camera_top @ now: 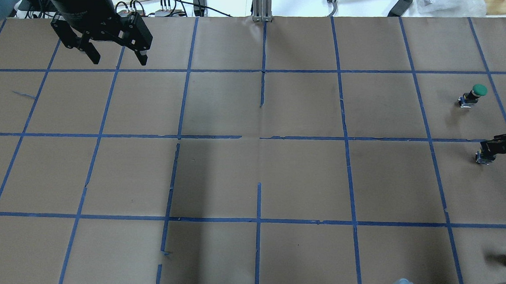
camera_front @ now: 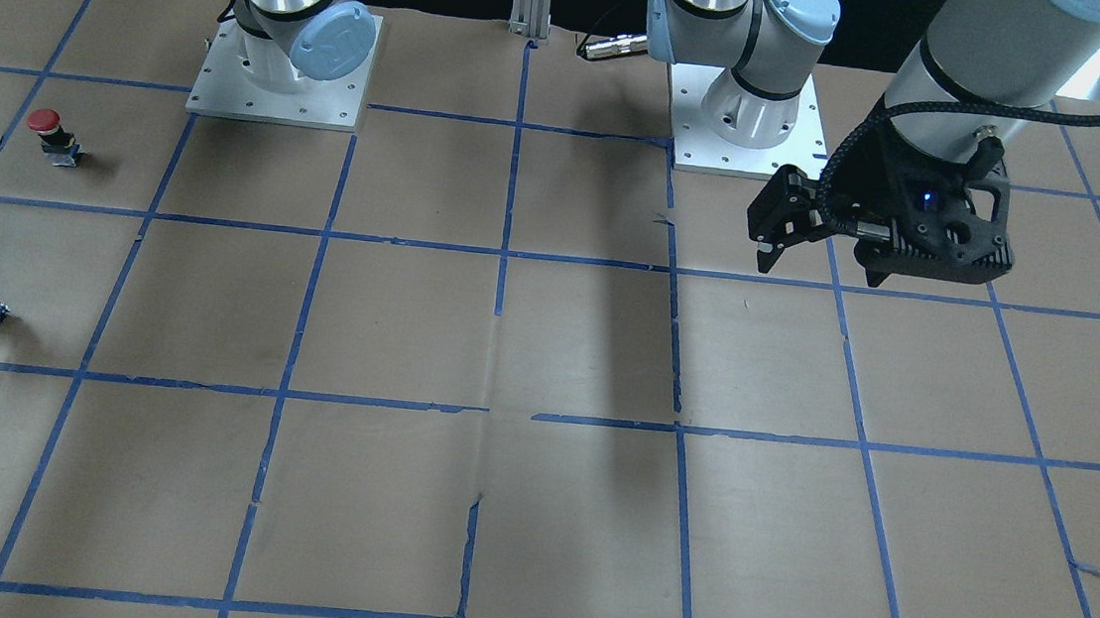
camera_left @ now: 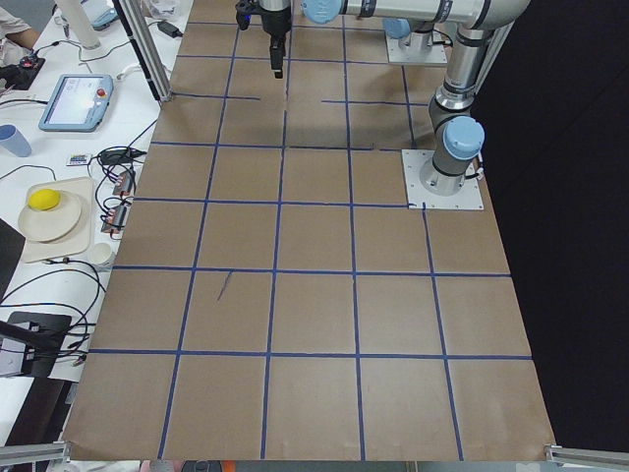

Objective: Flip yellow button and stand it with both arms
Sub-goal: 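Carry the yellow button with the right gripper and lower it upright beside the green button, then open the right gripper to release the standing yellow button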

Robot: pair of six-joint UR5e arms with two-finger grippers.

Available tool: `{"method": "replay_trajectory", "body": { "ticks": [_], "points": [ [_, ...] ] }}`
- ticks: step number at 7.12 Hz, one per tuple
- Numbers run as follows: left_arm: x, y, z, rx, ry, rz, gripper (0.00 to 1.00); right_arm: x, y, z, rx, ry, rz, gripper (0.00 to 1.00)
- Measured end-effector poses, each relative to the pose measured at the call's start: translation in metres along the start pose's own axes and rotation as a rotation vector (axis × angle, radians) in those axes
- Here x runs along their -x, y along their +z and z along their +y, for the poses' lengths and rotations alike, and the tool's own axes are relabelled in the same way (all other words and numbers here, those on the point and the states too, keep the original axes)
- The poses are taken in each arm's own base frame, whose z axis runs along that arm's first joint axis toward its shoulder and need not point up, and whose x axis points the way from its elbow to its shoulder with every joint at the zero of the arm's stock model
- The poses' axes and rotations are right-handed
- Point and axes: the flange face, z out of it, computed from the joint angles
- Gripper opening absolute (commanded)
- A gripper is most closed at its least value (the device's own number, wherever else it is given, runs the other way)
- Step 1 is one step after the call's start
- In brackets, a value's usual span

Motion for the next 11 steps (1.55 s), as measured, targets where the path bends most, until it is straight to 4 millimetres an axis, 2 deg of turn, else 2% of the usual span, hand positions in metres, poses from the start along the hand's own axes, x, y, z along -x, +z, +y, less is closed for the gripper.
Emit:
{"method": "replay_trajectory", "body": {
  "ticks": [3, 5, 6, 7, 8, 9, 11],
  "points": [
    [0.003, 0.000, 0.002, 0.002, -0.007, 0.004, 1.00, 0.014, -0.008, 0.008, 0.017, 0.013, -0.009, 0.10],
    [0.003, 0.000, 0.002, 0.002, -0.007, 0.004, 1.00, 0.009, -0.009, 0.020, 0.024, 0.034, -0.009, 0.15],
    [0.003, 0.000, 0.002, 0.002, -0.007, 0.004, 1.00, 0.006, -0.009, 0.024, 0.025, 0.042, -0.011, 0.26],
    [0.003, 0.000, 0.001, 0.001, -0.007, 0.004, 1.00, 0.006, -0.007, 0.027, 0.026, 0.049, -0.015, 0.58],
    [0.003, 0.000, 0.001, 0.000, -0.007, 0.005, 1.00, 0.005, -0.005, 0.029, 0.027, 0.055, -0.021, 0.83],
    [0.003, -0.001, 0.001, -0.001, -0.007, 0.006, 1.00, 0.005, -0.003, 0.030, 0.028, 0.060, -0.024, 0.99],
    [0.003, -0.001, 0.001, -0.001, -0.007, 0.007, 1.00, 0.003, -0.006, 0.030, 0.038, 0.077, -0.014, 1.00]
  ]
}}
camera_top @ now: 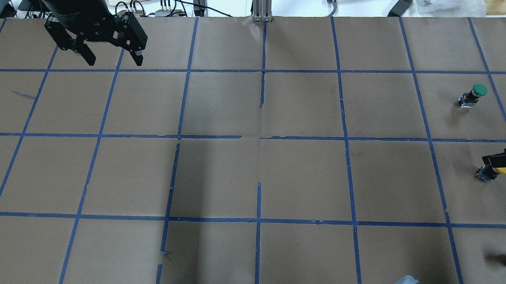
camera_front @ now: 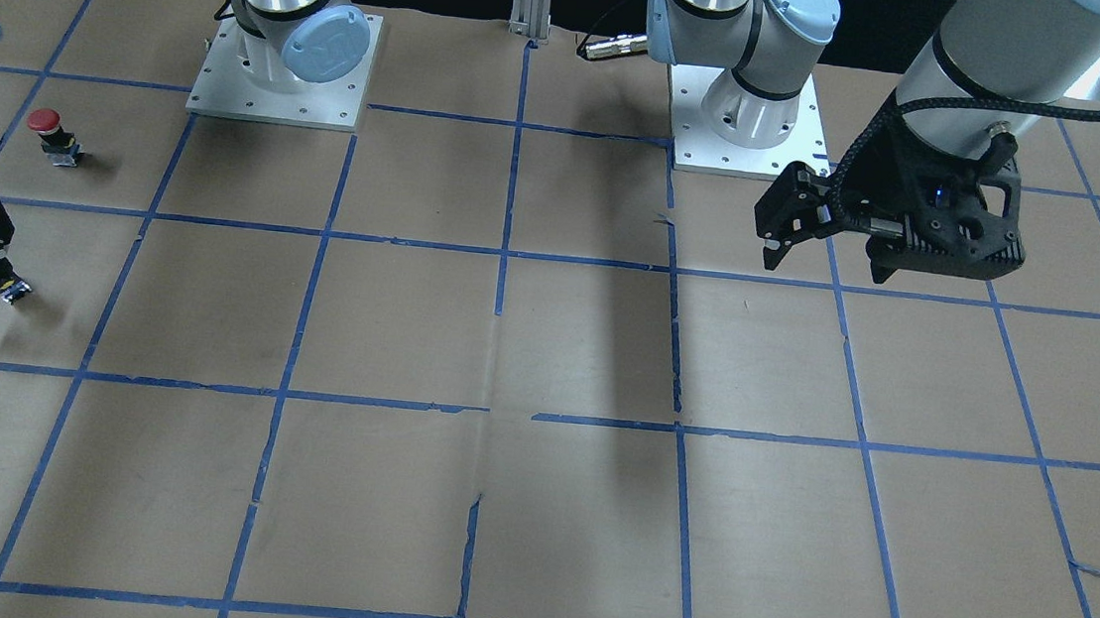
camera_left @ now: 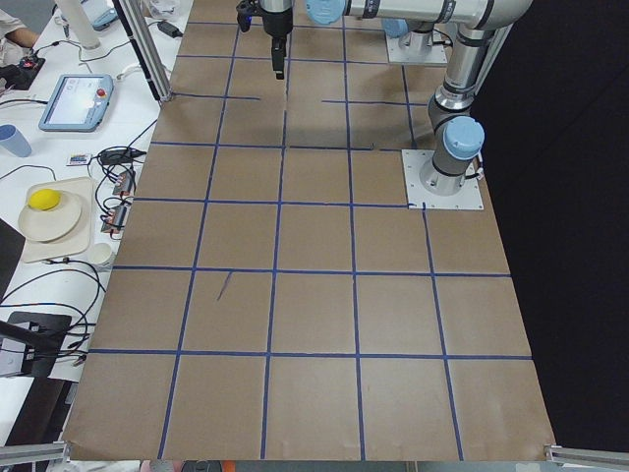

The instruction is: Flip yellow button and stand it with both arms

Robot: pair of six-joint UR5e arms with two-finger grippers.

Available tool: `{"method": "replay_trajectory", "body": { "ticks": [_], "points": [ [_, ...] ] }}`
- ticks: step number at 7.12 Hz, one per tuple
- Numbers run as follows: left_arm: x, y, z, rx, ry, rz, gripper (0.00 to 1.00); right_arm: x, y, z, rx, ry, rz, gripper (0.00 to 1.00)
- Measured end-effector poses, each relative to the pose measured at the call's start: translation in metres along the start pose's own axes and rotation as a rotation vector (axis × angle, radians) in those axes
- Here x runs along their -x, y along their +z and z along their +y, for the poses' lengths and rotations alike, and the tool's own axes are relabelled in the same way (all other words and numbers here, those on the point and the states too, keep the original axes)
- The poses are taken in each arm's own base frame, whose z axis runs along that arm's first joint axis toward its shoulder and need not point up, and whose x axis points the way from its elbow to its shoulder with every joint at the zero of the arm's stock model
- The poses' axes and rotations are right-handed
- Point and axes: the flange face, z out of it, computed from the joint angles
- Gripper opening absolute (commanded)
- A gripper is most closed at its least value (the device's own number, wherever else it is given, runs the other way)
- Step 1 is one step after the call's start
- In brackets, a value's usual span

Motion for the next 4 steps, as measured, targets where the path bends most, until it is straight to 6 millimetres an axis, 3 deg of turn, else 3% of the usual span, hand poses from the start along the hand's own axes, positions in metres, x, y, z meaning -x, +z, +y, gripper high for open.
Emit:
{"method": "replay_trajectory", "body": {
  "ticks": [2, 4],
  "points": [
    [0.000, 0.000, 0.000, -0.001, 0.000, 0.001, 1.00, -0.011, -0.022, -0.014, 0.043, 0.101, 0.033, 1.00],
    [0.000, 0.000, 0.000, -0.002, 0.000, 0.001, 1.00, -0.020, -0.072, -0.068, 0.098, 0.175, -0.007, 1.00]
  ]
}}
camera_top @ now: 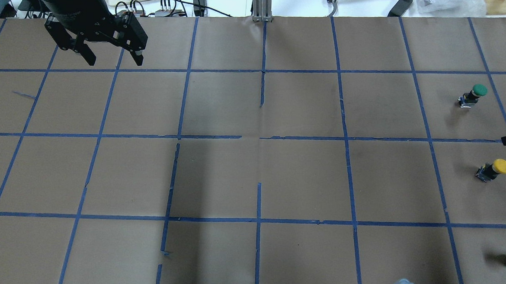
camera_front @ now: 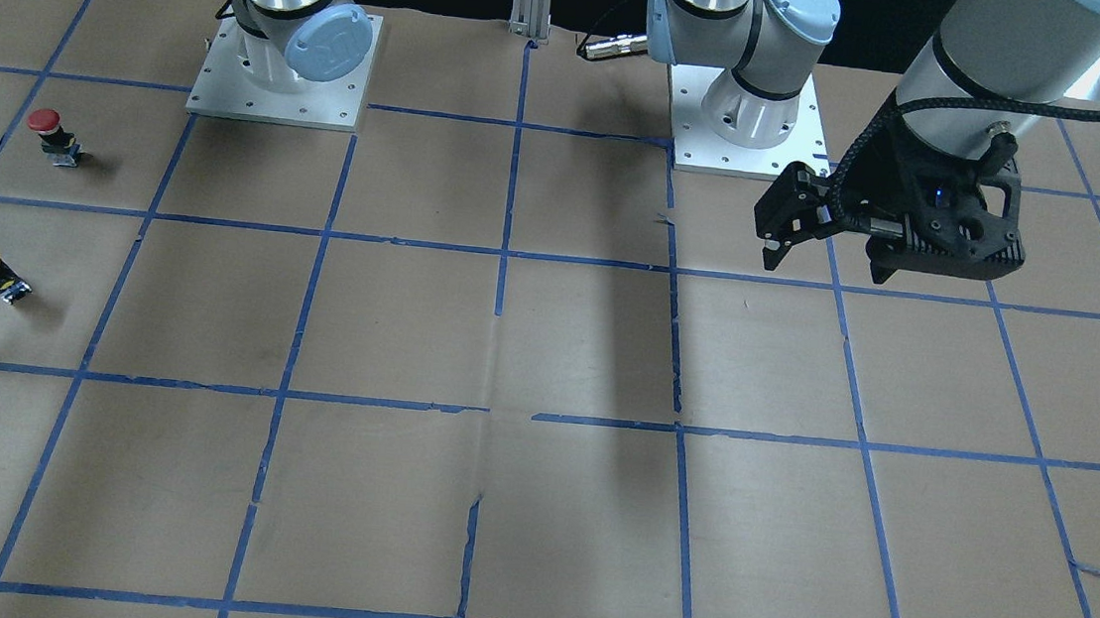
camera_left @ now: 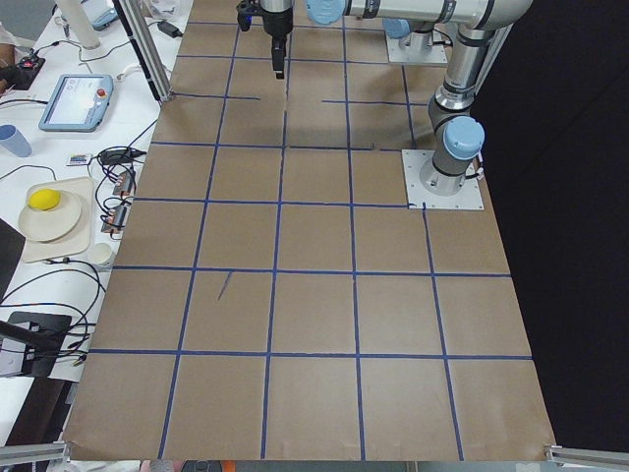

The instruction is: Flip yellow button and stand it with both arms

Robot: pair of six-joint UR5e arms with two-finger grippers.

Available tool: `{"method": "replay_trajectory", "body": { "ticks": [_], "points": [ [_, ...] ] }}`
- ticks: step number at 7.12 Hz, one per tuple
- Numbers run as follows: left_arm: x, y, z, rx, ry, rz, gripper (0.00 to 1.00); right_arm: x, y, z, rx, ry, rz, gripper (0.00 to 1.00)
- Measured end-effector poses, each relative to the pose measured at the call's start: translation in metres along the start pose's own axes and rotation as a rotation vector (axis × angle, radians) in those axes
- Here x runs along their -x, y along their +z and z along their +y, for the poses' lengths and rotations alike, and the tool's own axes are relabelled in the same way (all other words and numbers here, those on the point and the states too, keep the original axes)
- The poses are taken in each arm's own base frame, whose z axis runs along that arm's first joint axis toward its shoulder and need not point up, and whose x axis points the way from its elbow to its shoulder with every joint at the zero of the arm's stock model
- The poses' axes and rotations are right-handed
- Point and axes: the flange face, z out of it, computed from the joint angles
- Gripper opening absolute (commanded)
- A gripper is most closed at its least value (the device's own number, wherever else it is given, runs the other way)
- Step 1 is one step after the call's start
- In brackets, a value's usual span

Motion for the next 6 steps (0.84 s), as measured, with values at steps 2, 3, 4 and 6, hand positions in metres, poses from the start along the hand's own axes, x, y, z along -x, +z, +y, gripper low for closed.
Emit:
{"method": "replay_trajectory", "body": {
  "ticks": [2, 3, 4, 6],
  "points": [
    [0.001, 0.000, 0.000, -0.001, -0.001, -0.001, 1.00, 0.037, -0.065, -0.058, 0.091, 0.078, -0.040, 1.00],
    [0.001, 0.000, 0.000, -0.002, -0.001, -0.001, 1.00, 0.067, -0.090, -0.080, 0.127, 0.113, -0.034, 1.00],
    [0.001, 0.000, 0.000, -0.003, -0.001, 0.000, 1.00, 0.111, -0.111, -0.098, 0.148, 0.146, -0.025, 1.00],
    [0.001, 0.000, 0.000, -0.003, -0.002, 0.000, 1.00, 0.217, -0.138, -0.114, 0.187, 0.208, -0.027, 1.00]
  ]
}}
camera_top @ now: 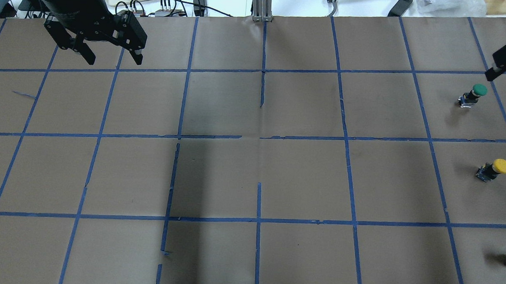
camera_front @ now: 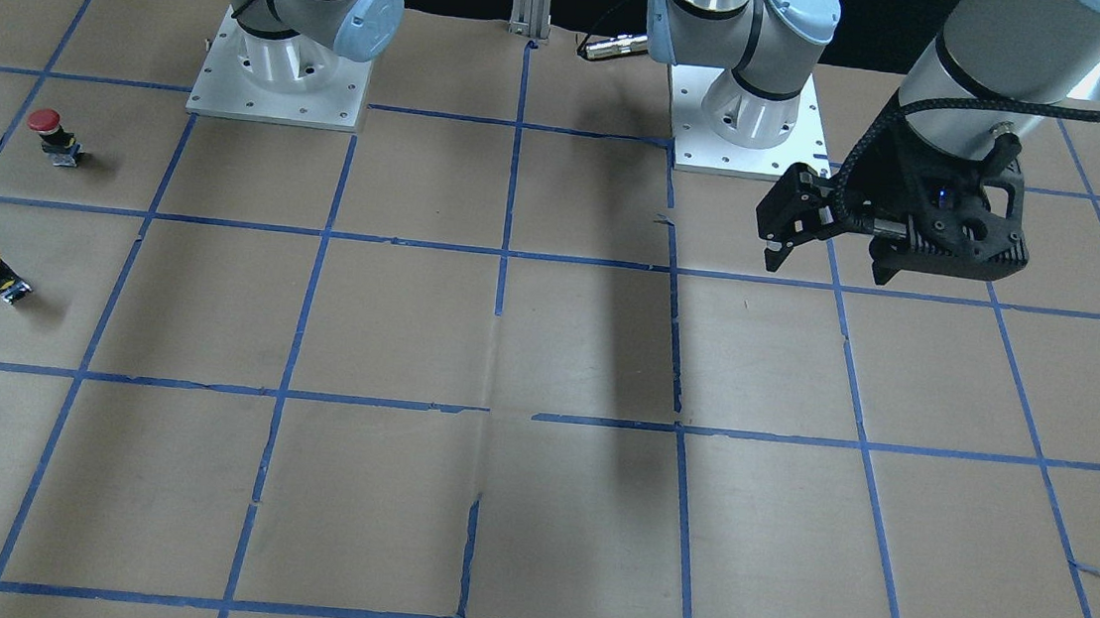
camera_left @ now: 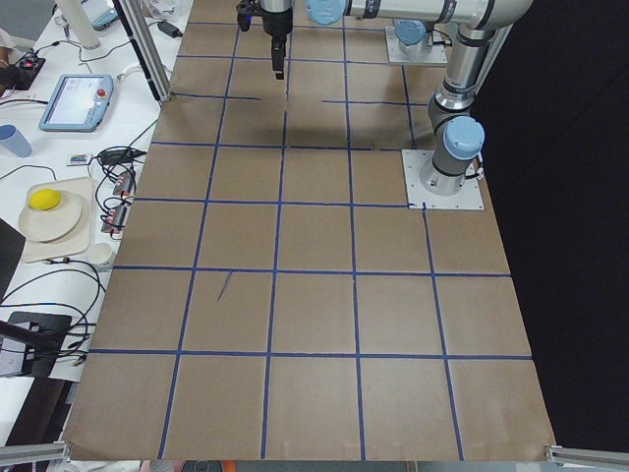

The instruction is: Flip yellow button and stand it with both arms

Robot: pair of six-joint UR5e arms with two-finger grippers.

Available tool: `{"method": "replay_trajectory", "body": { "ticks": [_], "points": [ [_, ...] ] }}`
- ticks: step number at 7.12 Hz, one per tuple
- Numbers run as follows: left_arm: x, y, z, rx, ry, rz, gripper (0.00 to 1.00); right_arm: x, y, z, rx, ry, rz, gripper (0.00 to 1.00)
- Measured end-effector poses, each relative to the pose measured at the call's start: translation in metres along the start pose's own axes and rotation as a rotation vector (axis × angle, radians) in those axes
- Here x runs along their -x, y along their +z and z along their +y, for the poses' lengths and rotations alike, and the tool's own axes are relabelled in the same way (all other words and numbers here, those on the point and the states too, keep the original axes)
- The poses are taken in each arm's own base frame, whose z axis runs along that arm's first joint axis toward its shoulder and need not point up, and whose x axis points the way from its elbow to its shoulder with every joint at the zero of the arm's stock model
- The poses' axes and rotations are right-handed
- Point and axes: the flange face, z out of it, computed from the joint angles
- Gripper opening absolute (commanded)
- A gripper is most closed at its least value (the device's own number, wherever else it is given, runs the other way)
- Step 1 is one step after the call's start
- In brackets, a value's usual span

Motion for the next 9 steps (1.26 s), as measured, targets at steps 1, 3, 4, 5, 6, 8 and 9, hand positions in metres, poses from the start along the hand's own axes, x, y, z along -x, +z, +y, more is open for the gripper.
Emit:
{"method": "replay_trajectory", "body": {
  "ticks": [1, 3, 4, 5, 6, 8, 9],
  "points": [
    [0.000, 0.000, 0.000, 0.000, 0.000, 0.000, 1.00, 0.053, -0.007, 0.013, 0.017, -0.007, 0.006, 1.00],
    [0.000, 0.000, 0.000, -0.001, 0.000, -0.001, 1.00, 0.133, -0.022, 0.050, 0.028, -0.048, 0.042, 1.00],
    [0.000, 0.000, 0.000, -0.001, 0.000, -0.003, 1.00, 0.159, -0.023, 0.067, 0.042, -0.049, 0.068, 1.00],
    [0.000, 0.000, 0.000, -0.001, 0.000, -0.003, 1.00, 0.174, -0.020, 0.077, 0.058, -0.016, 0.097, 1.00],
    [0.001, 0.000, 0.000, -0.001, 0.000, -0.003, 1.00, 0.180, -0.011, 0.082, 0.078, 0.023, 0.109, 1.00],
    [0.001, 0.000, 0.000, -0.002, 0.000, -0.004, 1.00, 0.182, 0.009, 0.093, 0.088, 0.088, 0.113, 1.00],
    [0.001, -0.001, 0.000, -0.003, -0.001, -0.004, 1.00, 0.182, 0.011, 0.097, 0.073, 0.099, 0.113, 1.00]
  ]
}}
